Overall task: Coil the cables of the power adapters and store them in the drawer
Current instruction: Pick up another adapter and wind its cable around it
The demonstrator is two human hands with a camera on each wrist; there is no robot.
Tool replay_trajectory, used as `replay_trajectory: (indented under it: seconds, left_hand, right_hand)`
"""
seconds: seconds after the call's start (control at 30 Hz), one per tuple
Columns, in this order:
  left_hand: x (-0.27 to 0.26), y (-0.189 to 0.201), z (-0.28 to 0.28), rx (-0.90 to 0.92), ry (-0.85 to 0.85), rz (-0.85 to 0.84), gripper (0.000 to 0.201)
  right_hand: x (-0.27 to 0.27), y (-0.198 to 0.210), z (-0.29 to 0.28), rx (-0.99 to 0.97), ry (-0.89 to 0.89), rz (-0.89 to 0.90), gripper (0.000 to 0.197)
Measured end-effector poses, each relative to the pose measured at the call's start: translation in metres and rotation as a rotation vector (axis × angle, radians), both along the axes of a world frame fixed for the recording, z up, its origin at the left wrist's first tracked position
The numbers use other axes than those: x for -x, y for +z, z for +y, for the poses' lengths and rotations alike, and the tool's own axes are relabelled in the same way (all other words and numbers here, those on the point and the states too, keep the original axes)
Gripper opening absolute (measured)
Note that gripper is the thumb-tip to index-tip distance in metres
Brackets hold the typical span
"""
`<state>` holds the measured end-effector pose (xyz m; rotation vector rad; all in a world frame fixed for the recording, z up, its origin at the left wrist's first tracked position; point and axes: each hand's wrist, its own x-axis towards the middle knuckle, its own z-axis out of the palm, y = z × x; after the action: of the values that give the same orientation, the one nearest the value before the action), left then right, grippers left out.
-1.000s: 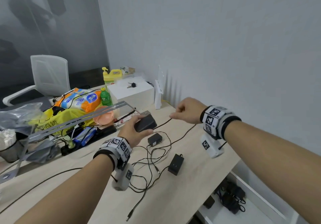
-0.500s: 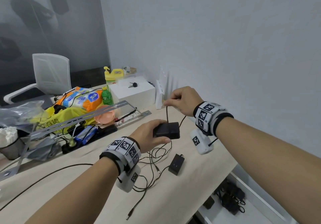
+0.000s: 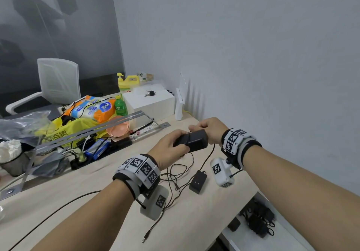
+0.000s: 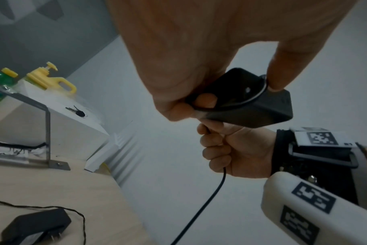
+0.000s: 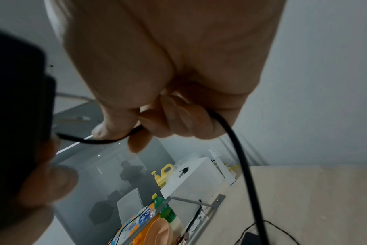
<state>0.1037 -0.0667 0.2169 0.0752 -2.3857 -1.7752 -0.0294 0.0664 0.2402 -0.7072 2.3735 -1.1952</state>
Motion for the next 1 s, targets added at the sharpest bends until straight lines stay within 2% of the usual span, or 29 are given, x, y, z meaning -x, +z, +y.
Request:
replay_trajectory:
  seconds: [0.03, 0.07, 0.13, 0.2, 0.27, 0.37, 0.53, 0.77, 0.87, 1.0]
  left_hand:
    - [0.001, -0.001, 0.001, 0.0, 0.017, 0.01, 0.058]
    - [0.001, -0.003, 0.002, -0.012, 0.034, 0.016, 0.057]
    - [0.003, -0.007, 0.002, -0.076, 0.074, 0.024, 0.05]
    - [0.005, -0.013, -0.002, -0.127, 0.112, 0.025, 0.042]
    - [0.007, -0.018, -0.007, -0.153, 0.182, 0.045, 0.039]
    - [0.013, -0.027, -0.014, -0.158, 0.299, 0.055, 0.044]
    - [0.014, -0.032, -0.02, 0.129, 0.422, 0.072, 0.051]
    - [0.011, -0.01, -0.026, 0.497, 0.413, 0.141, 0.054]
    - [0.012, -0.009, -0.032, 0.622, 0.354, 0.135, 0.053]
    - [0.012, -0.008, -0.037, 0.863, 0.179, 0.078, 0.053]
  right_hand:
    - [-0.002, -0.001, 0.002, -0.025, 0.009, -0.005, 0.023]
    - [-0.003, -0.003, 0.003, -0.067, 0.018, 0.003, 0.021]
    - [-0.006, -0.009, 0.005, -0.137, 0.014, 0.015, 0.024]
    - [-0.013, -0.017, 0.005, -0.136, 0.007, -0.067, 0.02]
    - [-0.021, -0.026, 0.003, -0.109, 0.021, -0.125, 0.029]
    - [-0.031, -0.027, -0.003, -0.155, 0.117, -0.042, 0.02]
    - [-0.034, -0.012, -0.014, -0.332, 0.229, 0.243, 0.026]
    - [-0.034, 0.018, -0.023, -0.547, 0.312, 0.52, 0.034]
    - [-0.036, 0.033, -0.028, -0.566, 0.336, 0.565, 0.033]
    - [-0.032, 0.058, -0.031, -0.551, 0.34, 0.583, 0.031]
